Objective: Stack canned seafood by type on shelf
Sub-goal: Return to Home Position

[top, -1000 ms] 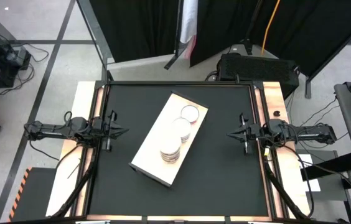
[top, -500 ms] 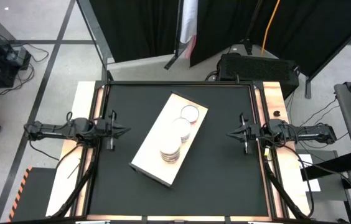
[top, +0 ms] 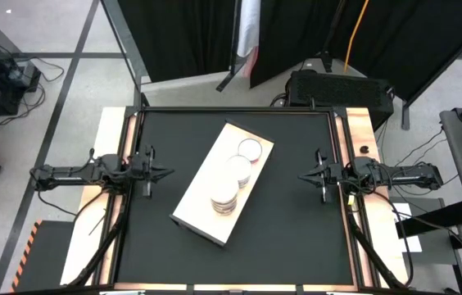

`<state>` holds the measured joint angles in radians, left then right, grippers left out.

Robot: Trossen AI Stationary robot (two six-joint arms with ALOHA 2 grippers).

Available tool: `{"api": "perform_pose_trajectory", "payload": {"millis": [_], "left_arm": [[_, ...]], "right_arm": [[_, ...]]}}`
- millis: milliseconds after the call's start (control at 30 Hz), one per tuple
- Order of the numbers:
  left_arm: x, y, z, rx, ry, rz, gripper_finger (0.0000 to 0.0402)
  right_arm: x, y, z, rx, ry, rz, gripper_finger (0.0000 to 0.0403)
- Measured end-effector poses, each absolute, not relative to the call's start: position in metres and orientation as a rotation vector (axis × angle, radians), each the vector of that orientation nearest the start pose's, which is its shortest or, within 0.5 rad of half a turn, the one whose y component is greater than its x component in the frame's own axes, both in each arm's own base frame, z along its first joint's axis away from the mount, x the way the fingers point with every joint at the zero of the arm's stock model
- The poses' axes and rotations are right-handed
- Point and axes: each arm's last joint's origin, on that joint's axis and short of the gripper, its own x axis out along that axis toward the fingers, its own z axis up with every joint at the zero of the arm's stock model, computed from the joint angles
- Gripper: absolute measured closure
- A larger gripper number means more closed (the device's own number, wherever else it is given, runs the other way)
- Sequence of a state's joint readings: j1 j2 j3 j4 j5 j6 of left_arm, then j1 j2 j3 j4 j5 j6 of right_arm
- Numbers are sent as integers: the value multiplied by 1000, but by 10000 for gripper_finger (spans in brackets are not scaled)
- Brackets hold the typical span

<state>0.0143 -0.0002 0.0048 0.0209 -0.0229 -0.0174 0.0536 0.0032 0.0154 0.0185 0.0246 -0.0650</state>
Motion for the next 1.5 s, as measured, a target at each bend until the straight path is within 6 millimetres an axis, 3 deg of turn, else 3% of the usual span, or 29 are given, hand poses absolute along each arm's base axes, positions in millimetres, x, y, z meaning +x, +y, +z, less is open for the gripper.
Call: {"api": "perform_pose_trajectory", "payload": {"millis": [1500], "left_arm": [[97,2,168,7,-38,24,400]], "right_arm": [[97,5,170,-64,-31,28,403]]}}
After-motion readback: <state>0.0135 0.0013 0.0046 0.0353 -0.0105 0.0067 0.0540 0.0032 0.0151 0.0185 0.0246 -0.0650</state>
